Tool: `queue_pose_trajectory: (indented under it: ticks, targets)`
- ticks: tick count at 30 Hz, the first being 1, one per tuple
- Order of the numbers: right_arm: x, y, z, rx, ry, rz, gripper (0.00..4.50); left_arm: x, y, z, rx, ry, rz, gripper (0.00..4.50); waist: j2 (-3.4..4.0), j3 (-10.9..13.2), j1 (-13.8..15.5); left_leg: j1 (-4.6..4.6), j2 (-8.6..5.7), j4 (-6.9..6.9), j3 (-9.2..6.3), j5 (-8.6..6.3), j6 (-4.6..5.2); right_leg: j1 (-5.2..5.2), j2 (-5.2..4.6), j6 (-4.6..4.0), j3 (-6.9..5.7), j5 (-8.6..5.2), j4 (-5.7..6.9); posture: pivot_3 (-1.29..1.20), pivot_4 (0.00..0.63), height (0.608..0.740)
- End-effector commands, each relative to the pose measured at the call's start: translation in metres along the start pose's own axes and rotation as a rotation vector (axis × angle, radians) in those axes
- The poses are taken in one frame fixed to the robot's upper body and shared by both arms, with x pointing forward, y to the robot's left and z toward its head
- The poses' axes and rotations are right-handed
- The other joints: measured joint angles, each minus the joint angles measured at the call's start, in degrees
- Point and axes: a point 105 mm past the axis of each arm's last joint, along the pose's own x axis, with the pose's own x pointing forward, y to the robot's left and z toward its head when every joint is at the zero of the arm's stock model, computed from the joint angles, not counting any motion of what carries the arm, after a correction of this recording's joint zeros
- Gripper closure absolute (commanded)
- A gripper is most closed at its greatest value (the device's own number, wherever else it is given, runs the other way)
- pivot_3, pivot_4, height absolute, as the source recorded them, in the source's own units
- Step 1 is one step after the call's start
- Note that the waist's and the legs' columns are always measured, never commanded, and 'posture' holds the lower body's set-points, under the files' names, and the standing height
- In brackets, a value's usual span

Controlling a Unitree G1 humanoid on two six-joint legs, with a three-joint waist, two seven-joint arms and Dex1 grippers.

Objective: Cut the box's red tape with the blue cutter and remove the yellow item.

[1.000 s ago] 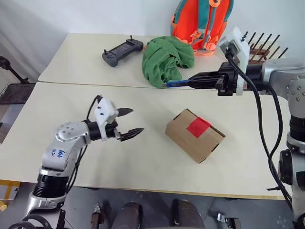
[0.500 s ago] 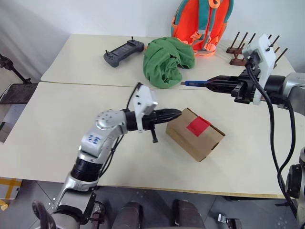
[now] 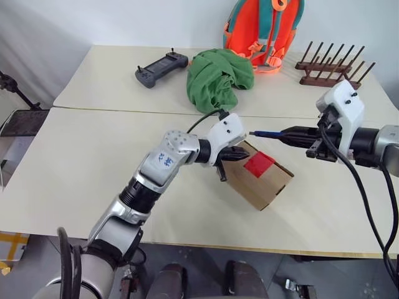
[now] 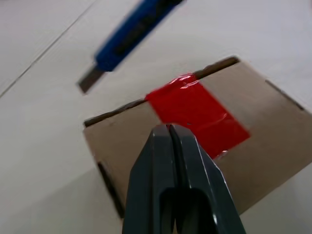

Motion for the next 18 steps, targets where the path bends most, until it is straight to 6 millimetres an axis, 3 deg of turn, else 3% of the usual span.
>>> queue_pose_trajectory:
  ticks: [1, 11, 18]
  targets:
    - [-0.006, 0.001, 0.01, -0.073, -0.022, -0.019, 4.33, -0.001, 0.0, -0.003, 0.026, 0.093, -0.021, 4.47, 0.0, 0.0, -0.01, 0.01, 0.0, 0.0, -0.02, 0.0, 0.0, 0.0, 0.0, 0.0, 0.01, 0.0, 0.01, 0.0, 0.15, 0.74]
    - [0.005, 0.001, 0.001, -0.095, 0.018, 0.012, 4.33, -0.007, -0.002, -0.016, -0.044, 0.226, -0.045, 4.47, -0.01, 0.01, -0.06, 0.04, 0.02, 0.0, -0.1, 0.0, 0.0, -0.02, 0.02, 0.0, 0.12, 0.0, 0.0, 0.0, 0.15, 0.74]
    - [0.007, -0.006, -0.015, -0.105, 0.086, -0.003, 4.33, -0.005, 0.002, -0.011, -0.064, 0.209, -0.032, 4.47, -0.01, 0.01, 0.09, 0.04, 0.0, 0.02, -0.1, 0.0, 0.01, -0.01, 0.02, 0.0, 0.14, 0.0, 0.0, 0.0, 0.15, 0.74]
